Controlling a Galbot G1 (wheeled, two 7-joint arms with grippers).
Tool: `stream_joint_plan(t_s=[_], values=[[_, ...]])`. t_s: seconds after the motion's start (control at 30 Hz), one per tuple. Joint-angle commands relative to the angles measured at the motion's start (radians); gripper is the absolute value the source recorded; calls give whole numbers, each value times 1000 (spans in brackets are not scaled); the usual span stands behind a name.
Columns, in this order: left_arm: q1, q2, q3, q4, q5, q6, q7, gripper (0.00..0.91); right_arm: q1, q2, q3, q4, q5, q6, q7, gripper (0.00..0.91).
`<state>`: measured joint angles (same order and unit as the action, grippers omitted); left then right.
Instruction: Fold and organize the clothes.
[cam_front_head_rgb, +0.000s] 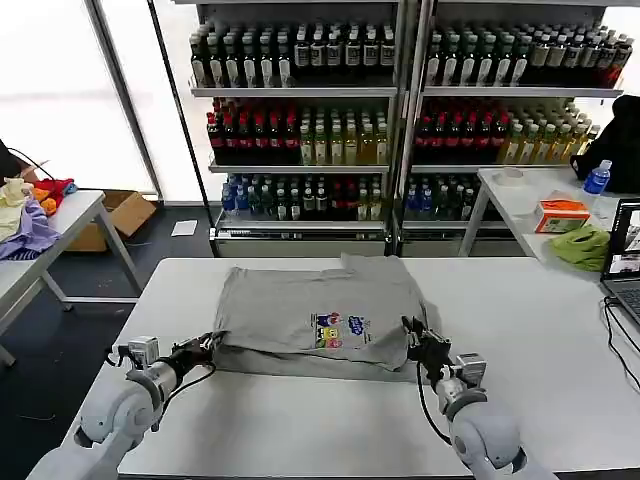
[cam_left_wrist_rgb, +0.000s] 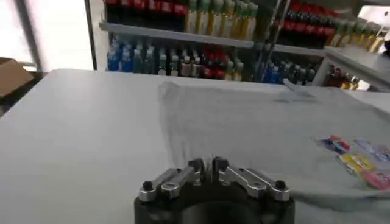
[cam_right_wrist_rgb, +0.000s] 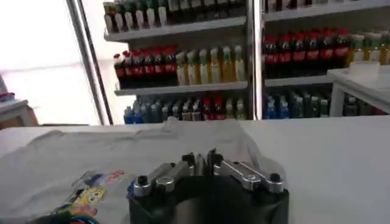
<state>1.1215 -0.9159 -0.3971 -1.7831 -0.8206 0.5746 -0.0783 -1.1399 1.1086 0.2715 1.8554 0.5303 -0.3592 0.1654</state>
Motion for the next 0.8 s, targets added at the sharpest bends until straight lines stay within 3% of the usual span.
stream_joint_plan(t_s=[0.03, 0.33, 0.5, 0.67, 0.73, 0.8], values=[[63, 6, -141, -20, 6, -10, -3, 907, -40, -3, 60, 18, -20, -26, 3, 907], [261, -36, -200, -161, 46, -15, -2, 907, -284, -14, 201, 201, -56, 23, -12, 907], [284, -75, -155, -159, 94, -19, 12, 907, -353, 16, 188, 229, -118, 0, 18, 907], [228, -113, -114, -98, 113, -28, 18, 907, -320, 44, 159, 176, -115, -23, 35, 907], [210, -118, -106, -84, 111, -29, 20, 907, -304, 49, 149, 153, -103, -42, 43, 846], [199, -119, -101, -77, 111, -31, 30, 907, -292, 54, 141, 128, -94, -49, 44, 635]])
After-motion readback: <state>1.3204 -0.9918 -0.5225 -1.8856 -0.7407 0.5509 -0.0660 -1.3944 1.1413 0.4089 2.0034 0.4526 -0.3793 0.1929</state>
